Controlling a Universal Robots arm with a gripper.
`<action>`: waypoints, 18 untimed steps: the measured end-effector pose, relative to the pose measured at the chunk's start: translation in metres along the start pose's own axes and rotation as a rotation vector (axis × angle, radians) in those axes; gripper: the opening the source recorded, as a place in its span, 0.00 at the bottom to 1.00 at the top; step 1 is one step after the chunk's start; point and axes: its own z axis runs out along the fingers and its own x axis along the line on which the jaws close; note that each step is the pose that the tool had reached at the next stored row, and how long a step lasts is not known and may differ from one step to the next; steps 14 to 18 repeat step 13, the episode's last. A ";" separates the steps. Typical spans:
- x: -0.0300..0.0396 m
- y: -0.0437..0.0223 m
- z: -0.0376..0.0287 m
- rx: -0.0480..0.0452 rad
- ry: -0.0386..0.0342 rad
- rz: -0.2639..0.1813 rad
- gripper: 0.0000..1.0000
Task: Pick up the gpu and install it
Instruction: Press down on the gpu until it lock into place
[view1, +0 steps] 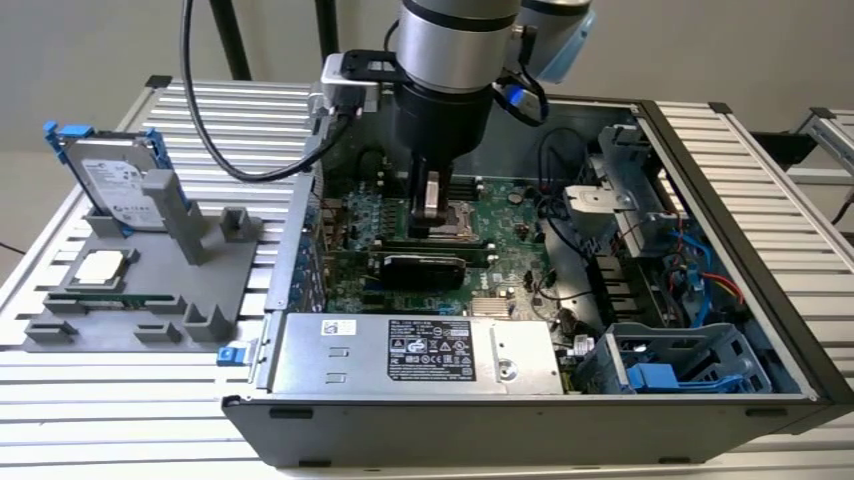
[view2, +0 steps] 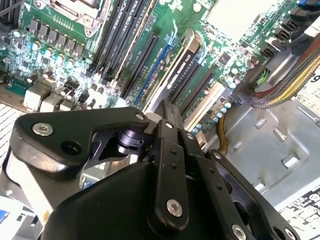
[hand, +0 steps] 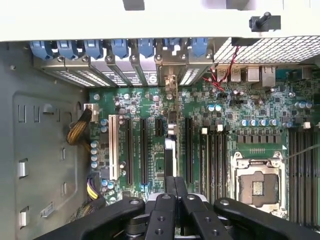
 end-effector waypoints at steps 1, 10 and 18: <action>0.0000 0.0001 -0.0013 -0.0001 0.0001 0.000 0.00; 0.0000 0.0006 -0.0125 0.0000 0.0001 0.000 0.00; 0.0000 0.0008 -0.0162 0.0000 0.0000 0.000 0.00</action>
